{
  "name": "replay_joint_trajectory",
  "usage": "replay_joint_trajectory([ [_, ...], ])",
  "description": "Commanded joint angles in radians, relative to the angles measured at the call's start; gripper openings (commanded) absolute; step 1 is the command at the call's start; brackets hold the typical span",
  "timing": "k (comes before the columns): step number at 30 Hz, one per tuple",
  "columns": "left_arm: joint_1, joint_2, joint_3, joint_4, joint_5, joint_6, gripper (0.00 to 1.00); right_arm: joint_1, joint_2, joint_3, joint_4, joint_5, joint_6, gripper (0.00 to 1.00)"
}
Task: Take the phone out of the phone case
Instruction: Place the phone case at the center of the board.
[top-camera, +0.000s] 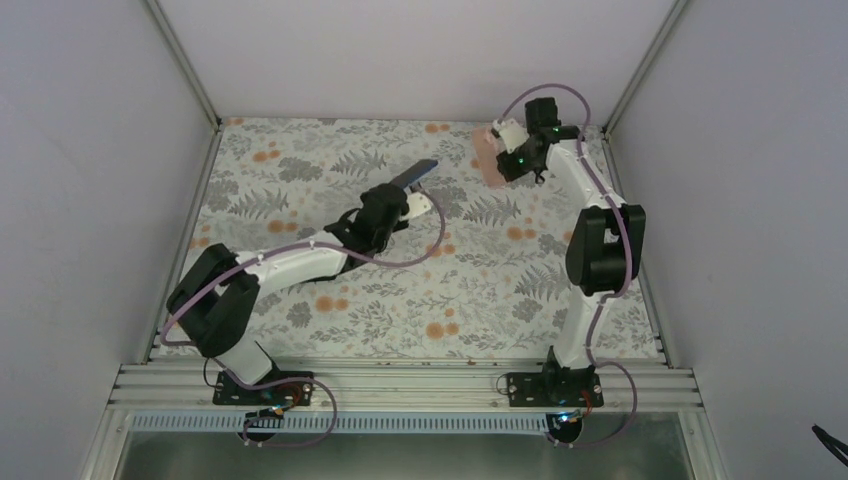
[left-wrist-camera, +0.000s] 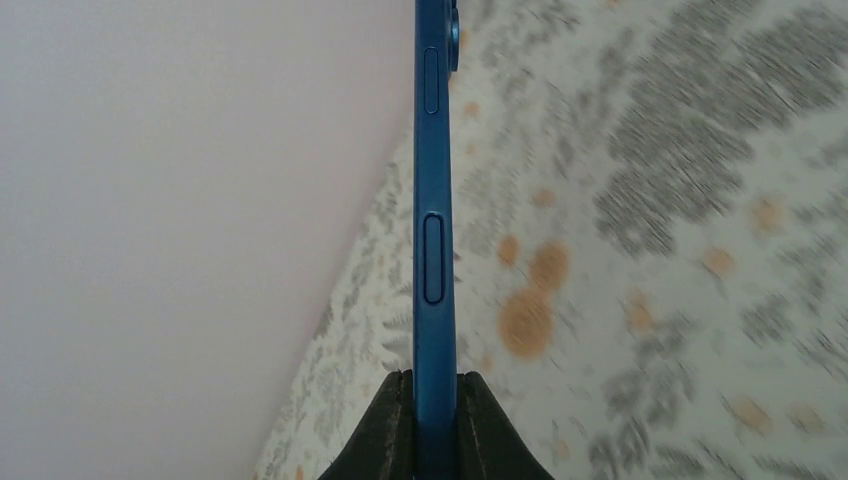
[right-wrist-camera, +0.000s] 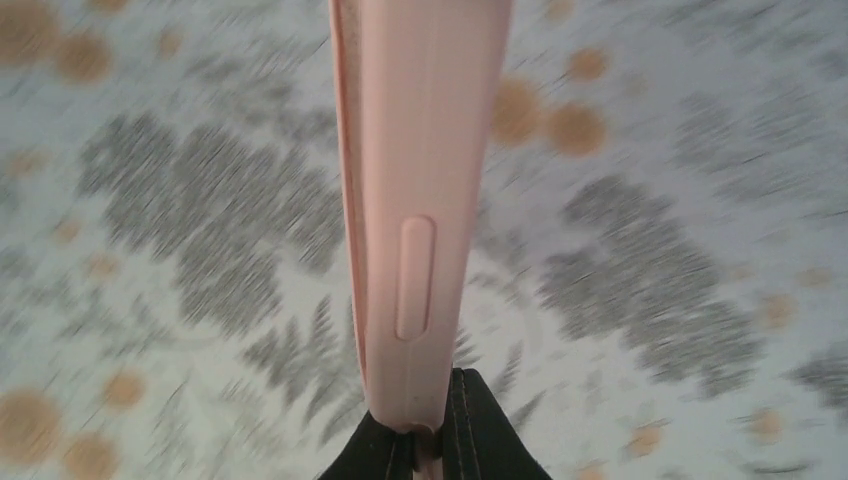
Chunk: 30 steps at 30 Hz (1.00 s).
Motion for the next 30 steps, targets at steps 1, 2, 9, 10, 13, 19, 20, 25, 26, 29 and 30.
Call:
replay_joint_trajectory([
  [1, -0.045, -0.091, -0.070, -0.035, -0.093, 0.066, 0.02, -0.011, -0.076, -0.120, -0.192, -0.216, -0.115, 0.04],
  [2, -0.055, -0.104, -0.093, -0.042, -0.100, 0.074, 0.02, -0.023, -0.097, -0.170, -0.214, -0.260, -0.134, 0.03],
  [9, -0.161, -0.144, -0.347, 0.140, -0.138, 0.289, 0.02, -0.095, -0.170, -0.420, -0.438, -0.482, -0.394, 0.04],
  [10, -0.186, -0.137, -0.377, 0.155, -0.130, 0.309, 0.02, -0.102, -0.175, -0.455, -0.442, -0.485, -0.413, 0.04],
  [13, -0.252, -0.101, -0.446, 0.214, -0.127, 0.355, 0.02, -0.141, -0.177, -0.516, -0.475, -0.511, -0.477, 0.04],
  [19, -0.279, -0.047, -0.442, 0.235, -0.118, 0.341, 0.02, -0.199, -0.139, -0.572, -0.467, -0.516, -0.520, 0.04],
  [20, -0.279, -0.046, -0.440, 0.236, -0.117, 0.339, 0.02, -0.206, -0.125, -0.576, -0.461, -0.517, -0.521, 0.04],
  [25, -0.282, -0.022, -0.433, 0.234, -0.116, 0.351, 0.04, -0.245, -0.049, -0.577, -0.401, -0.509, -0.488, 0.04],
  [26, -0.284, -0.015, -0.434, 0.237, -0.117, 0.356, 0.10, -0.255, -0.035, -0.569, -0.388, -0.514, -0.478, 0.05],
  [29, -0.289, -0.012, -0.436, 0.219, -0.087, 0.364, 0.27, -0.282, -0.012, -0.554, -0.348, -0.524, -0.444, 0.08],
  [30, -0.291, -0.013, -0.435, 0.208, -0.081, 0.362, 0.31, -0.287, -0.007, -0.551, -0.339, -0.523, -0.434, 0.09],
])
